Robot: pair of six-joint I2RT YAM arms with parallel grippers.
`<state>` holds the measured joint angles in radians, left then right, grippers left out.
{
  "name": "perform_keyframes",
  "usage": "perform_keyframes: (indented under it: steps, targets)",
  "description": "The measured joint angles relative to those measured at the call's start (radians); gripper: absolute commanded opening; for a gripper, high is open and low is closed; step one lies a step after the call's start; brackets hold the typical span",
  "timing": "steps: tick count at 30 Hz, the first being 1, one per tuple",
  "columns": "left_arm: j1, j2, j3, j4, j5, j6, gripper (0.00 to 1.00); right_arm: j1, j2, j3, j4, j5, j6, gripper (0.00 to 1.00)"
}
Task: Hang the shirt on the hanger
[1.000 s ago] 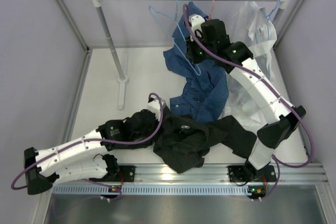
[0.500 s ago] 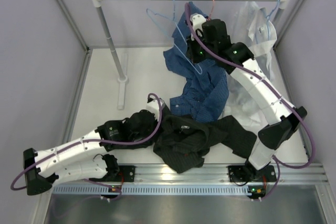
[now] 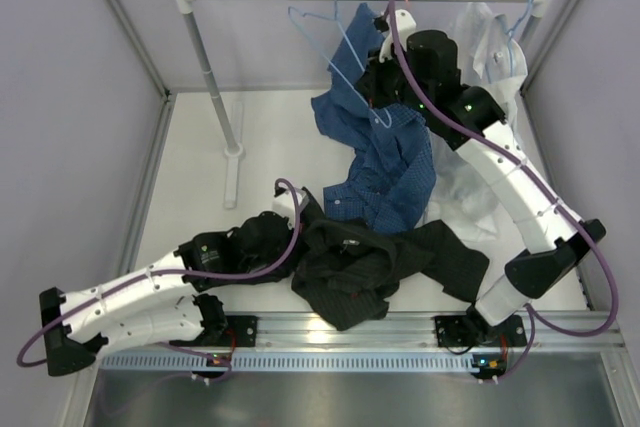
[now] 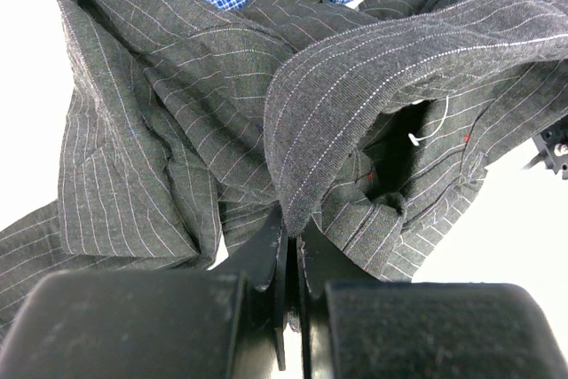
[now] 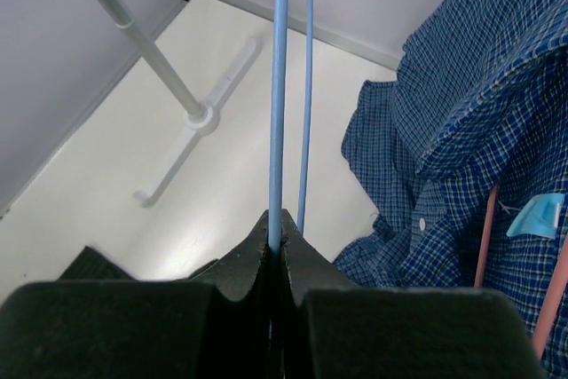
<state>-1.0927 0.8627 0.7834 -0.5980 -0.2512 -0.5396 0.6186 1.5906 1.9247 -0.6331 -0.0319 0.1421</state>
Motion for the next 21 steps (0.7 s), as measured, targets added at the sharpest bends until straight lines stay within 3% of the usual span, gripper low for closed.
perform_keyframes:
  steps: [11,16,21]
  targets:
    - [0.000,-0.048,-0.021,0.014,-0.061,-0.057,0.00,0.000,-0.047,-0.009,0.047,-0.069,0.042,0.00]
    - [0.008,-0.019,-0.021,0.024,-0.154,-0.097,0.00,0.000,-0.169,-0.111,0.056,-0.103,0.037,0.00]
    - [0.109,0.073,-0.018,0.047,-0.190,-0.126,0.00,0.000,-0.306,-0.207,0.041,-0.132,0.026,0.00]
